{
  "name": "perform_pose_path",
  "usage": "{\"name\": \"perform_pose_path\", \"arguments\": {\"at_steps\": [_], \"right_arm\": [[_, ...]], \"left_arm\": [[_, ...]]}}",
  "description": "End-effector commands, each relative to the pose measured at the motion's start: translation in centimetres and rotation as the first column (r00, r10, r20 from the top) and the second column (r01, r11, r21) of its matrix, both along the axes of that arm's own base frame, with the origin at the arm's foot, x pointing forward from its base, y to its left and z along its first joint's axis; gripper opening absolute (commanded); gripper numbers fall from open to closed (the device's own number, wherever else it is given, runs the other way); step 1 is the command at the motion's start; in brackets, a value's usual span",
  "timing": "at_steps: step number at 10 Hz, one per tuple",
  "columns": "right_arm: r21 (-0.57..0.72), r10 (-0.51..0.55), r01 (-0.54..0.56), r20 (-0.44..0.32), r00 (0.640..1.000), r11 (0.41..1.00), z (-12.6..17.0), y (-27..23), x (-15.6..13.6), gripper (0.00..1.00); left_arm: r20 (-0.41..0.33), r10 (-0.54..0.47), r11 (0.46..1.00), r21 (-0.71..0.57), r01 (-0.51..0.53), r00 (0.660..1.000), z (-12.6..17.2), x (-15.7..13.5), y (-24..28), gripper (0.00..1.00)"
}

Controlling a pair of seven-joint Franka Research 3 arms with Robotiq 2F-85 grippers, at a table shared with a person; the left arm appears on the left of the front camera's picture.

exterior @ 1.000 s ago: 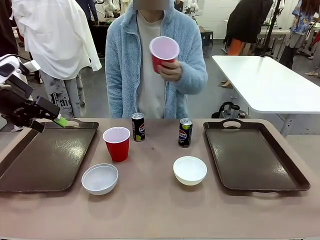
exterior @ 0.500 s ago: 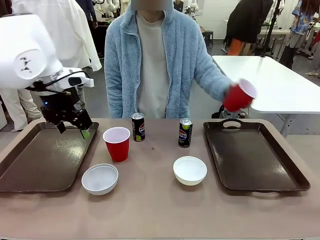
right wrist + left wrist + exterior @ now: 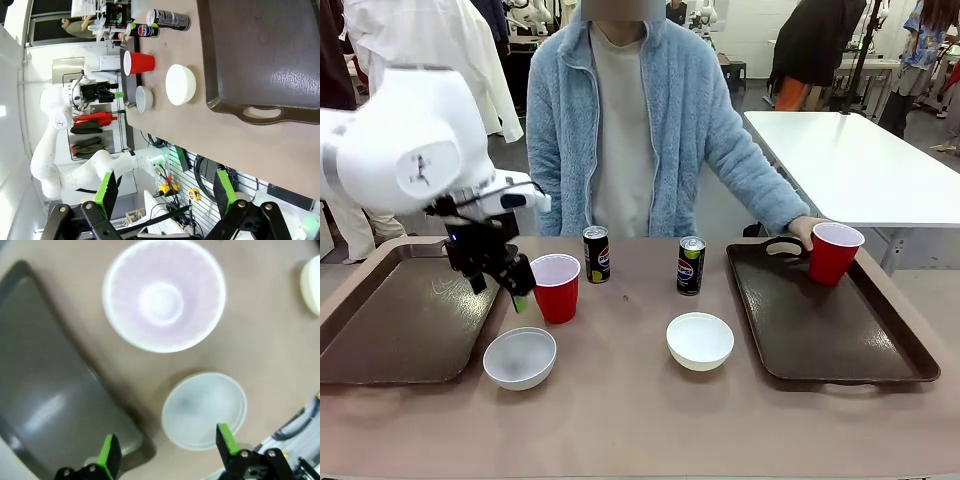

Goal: Prepare tableware on both trays.
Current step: Pick up a Picnic Bowl from the table and place it on a Handle tray.

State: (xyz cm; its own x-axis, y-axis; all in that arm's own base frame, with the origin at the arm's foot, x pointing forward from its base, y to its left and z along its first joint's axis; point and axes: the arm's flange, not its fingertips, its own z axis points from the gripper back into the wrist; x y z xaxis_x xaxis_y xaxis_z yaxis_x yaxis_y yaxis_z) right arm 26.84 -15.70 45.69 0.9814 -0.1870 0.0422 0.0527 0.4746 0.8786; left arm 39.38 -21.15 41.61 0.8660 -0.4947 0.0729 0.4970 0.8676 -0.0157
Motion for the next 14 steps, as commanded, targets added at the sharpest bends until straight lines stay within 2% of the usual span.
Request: {"name": "perform_pose_path", "arguments": {"at_steps": [1, 3, 8, 9, 10, 11, 13, 14], "right_arm": [[0.014, -0.003, 0.003, -0.006, 1.0, 1.0, 0.1, 0.0, 0.0, 1.0], [0.014, -0.003, 0.003, -0.006, 1.0, 1.0, 0.1, 0.0, 0.0, 1.0], [0.014, -0.003, 0.003, -0.006, 1.0, 1.0, 0.1, 0.0, 0.0, 1.0], [0.014, -0.003, 0.003, -0.006, 1.0, 1.0, 0.1, 0.0, 0.0, 1.0], [0.014, -0.003, 0.003, -0.006, 1.0, 1.0, 0.1, 0.0, 0.0, 1.0], [0.014, -0.003, 0.003, -0.006, 1.0, 1.0, 0.1, 0.0, 0.0, 1.0], [0.014, -0.003, 0.003, -0.006, 1.0, 1.0, 0.1, 0.0, 0.0, 1.0], [0.014, -0.003, 0.003, -0.006, 1.0, 1.0, 0.1, 0.0, 0.0, 1.0]], "left_arm": [[0.08, 0.0, 0.999, -0.038, 0.003, 0.997, -2.9, -1.2, -0.7, 1.0], [0.102, -0.051, 0.996, -0.066, 0.058, 0.994, -4.5, -1.0, -0.6, 1.0], [-0.007, -0.095, 0.994, -0.048, 0.095, 0.995, -6.8, 0.0, 0.3, 1.0], [-0.012, -0.109, 0.993, -0.055, 0.108, 0.994, -6.7, 0.0, 0.3, 0.52], [-0.014, -0.121, 0.991, -0.058, 0.12, 0.993, -6.6, 0.0, 0.5, 0.46], [-0.019, -0.12, 0.991, -0.058, 0.119, 0.993, -6.6, -0.1, 0.7, 0.0], [-0.038, -0.122, 0.992, -0.04, 0.121, 0.992, -6.4, -0.2, 1.4, 0.0], [-0.043, -0.12, 0.992, -0.032, 0.119, 0.992, -6.3, -0.3, 1.6, 0.2]]}}
